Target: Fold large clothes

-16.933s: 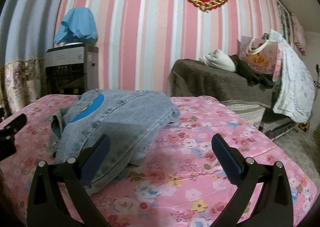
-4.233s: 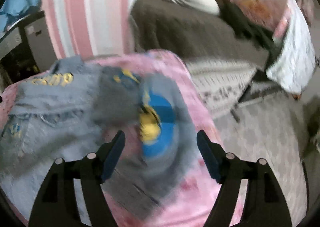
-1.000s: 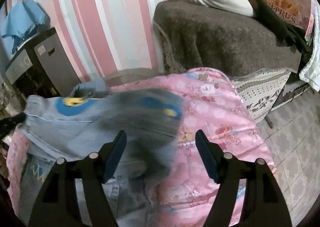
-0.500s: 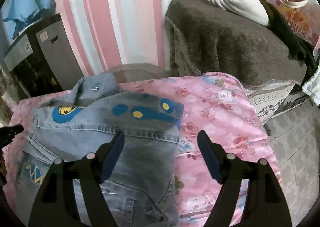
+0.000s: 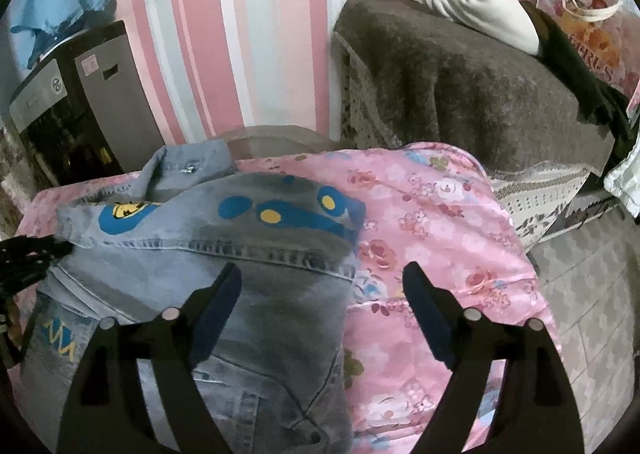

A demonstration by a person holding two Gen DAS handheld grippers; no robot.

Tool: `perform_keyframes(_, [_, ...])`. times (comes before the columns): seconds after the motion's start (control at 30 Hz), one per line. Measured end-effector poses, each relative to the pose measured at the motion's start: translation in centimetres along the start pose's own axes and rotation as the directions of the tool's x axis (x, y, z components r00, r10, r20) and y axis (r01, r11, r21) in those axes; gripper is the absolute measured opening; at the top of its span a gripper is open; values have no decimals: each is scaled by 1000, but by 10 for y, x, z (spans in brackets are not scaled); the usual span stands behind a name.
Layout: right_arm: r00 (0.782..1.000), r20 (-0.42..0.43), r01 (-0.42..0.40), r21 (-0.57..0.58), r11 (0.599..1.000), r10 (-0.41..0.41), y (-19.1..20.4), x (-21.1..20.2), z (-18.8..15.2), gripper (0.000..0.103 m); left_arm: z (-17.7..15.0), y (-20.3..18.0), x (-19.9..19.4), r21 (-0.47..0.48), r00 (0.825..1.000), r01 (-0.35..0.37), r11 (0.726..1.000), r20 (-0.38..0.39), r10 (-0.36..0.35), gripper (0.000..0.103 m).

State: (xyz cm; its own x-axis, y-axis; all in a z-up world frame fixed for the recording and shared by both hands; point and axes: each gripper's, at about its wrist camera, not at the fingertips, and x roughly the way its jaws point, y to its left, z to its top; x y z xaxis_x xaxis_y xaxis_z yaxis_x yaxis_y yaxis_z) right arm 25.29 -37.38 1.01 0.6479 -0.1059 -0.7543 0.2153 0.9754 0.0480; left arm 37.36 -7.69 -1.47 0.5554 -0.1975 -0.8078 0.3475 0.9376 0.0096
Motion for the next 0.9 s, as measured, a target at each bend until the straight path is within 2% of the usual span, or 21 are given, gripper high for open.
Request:
perform_keyframes(0.07, [1000, -6, -12, 3, 1000, 12, 1, 3, 0, 84, -3, 8, -20, -33, 998, 35, 999, 48, -34, 20])
perform_keyframes(0.17, [999, -3, -40, -6, 999, 40, 5, 4, 0, 84, -13, 18, -43, -26, 995, 33, 999, 90, -31, 20])
perform_keyframes(0.23, [999, -10, -42, -12, 999, 42, 9, 7, -1, 86, -19, 27, -43, -30, 997, 11, 1000, 76, -9, 26])
perform_keyframes(0.27, [999, -12, -37, -15, 999, 37, 11, 9, -1, 86, -22, 31, -36, -24, 999, 2, 1000, 44, -1, 29])
perform_keyframes(0.33, [999, -21, -30, -26, 999, 30, 16, 12, -2, 86, -27, 37, -22, -22, 1000, -18, 1000, 0, 18, 46])
perform_keyframes(0.37, [999, -25, -29, -29, 999, 28, 16, 13, -2, 86, -29, 38, -21, -20, 1000, -21, 1000, 1, 21, 49])
perform_keyframes(0.4, [999, -30, -27, -34, 999, 26, 18, 14, -2, 86, -31, 39, -23, -17, 999, -35, 999, 19, 36, 60])
perform_keyframes(0.43, [999, -33, -31, -42, 999, 29, 19, 13, -3, 90, -31, 39, -26, -15, 998, -47, 999, 34, 48, 78])
perform_keyframes(0.5, [999, -24, -40, -64, 997, 39, 22, 8, -3, 94, -30, 40, -41, -6, 994, -50, 999, 98, 50, 95])
perform_keyframes(0.53, [999, -13, -47, -77, 996, 47, 24, 6, -3, 94, -29, 41, -46, -2, 992, -51, 999, 115, 51, 98])
perform_keyframes(0.63, [994, 22, -109, -103, 989, 112, 30, 0, 4, 94, -17, 37, -58, 29, 986, -72, 997, 152, 67, 99])
perform_keyframes(0.73, [978, 30, -204, -102, 974, 208, 37, 7, 10, 94, -3, 33, -54, 23, 986, -47, 999, 158, 43, 100])
perform_keyframes(0.8, [982, 11, -188, -142, 972, 191, 44, 20, 14, 90, 5, 29, -39, 10, 990, -21, 1000, 141, 20, 95])
perform_keyframes(0.83, [985, -21, -172, -169, 971, 171, 49, 29, 16, 71, 9, 27, -30, 14, 992, -17, 1000, 126, 15, 83])
perform_keyframes(0.9, [984, -99, -162, -174, 971, 147, 49, 52, 20, 45, 16, 22, 1, 33, 998, -39, 999, 46, 38, 62])
